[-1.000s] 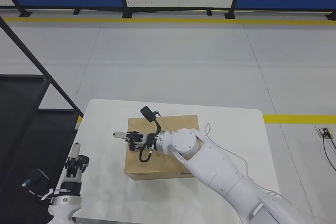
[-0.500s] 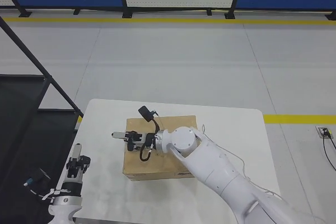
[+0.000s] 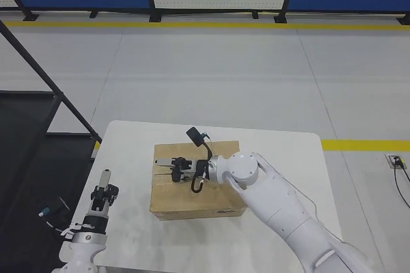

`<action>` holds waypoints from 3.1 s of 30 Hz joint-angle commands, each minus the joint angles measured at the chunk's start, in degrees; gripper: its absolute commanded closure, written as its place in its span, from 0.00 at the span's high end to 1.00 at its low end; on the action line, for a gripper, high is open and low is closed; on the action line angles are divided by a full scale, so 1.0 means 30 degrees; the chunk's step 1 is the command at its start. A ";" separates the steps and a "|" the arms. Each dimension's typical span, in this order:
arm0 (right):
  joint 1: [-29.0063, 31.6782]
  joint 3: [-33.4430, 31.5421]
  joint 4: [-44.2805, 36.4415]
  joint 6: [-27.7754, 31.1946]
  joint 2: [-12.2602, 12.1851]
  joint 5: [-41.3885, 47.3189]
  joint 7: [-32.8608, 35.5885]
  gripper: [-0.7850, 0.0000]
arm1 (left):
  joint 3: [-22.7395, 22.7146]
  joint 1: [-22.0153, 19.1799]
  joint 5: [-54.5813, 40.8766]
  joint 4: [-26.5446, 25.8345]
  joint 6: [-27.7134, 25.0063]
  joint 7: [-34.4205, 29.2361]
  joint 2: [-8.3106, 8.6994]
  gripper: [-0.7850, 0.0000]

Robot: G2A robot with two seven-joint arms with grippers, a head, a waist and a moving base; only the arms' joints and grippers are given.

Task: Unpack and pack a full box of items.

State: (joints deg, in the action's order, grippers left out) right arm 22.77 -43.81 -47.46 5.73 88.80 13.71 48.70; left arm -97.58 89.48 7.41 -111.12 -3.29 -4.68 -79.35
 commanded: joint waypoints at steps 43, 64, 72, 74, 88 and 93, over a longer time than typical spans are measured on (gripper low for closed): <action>0.3243 -0.2839 -0.5153 -0.2455 -0.1936 -0.2720 0.0628 1.00 | 0.0498 -0.0947 0.0211 0.0329 0.0636 0.0027 0.0245 1.00; 0.5205 -0.6566 -0.8499 -0.5235 -0.3473 -0.5167 0.1913 1.00 | 0.0657 -0.1203 0.0360 0.0311 0.0707 -0.0204 0.0369 1.00; 0.6163 -0.8569 -0.9625 -0.5615 -0.4096 -0.5410 0.2065 1.00 | 0.0829 -0.1198 0.0530 0.0149 0.0869 -0.0191 0.0402 1.00; 0.6417 -0.9126 -0.9717 -0.5500 -0.4243 -0.5256 0.2117 1.00 | 0.0860 -0.1185 0.0559 0.0113 0.0863 -0.0201 0.0411 1.00; 0.7684 -1.1809 -0.9474 -0.4721 -0.5009 -0.3844 0.2493 1.00 | 0.1010 -0.1209 0.0887 -0.0116 0.1108 -0.0228 0.0481 1.00; 0.7997 -1.2051 -0.9571 -0.4787 -0.5201 -0.3810 0.2674 1.00 | 0.1032 -0.1216 0.0918 -0.0125 0.1121 -0.0246 0.0505 1.00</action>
State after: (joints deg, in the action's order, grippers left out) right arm 46.67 -79.81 -76.14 -8.63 73.29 2.23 56.68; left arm -94.50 85.83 10.18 -111.50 0.06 -5.43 -77.84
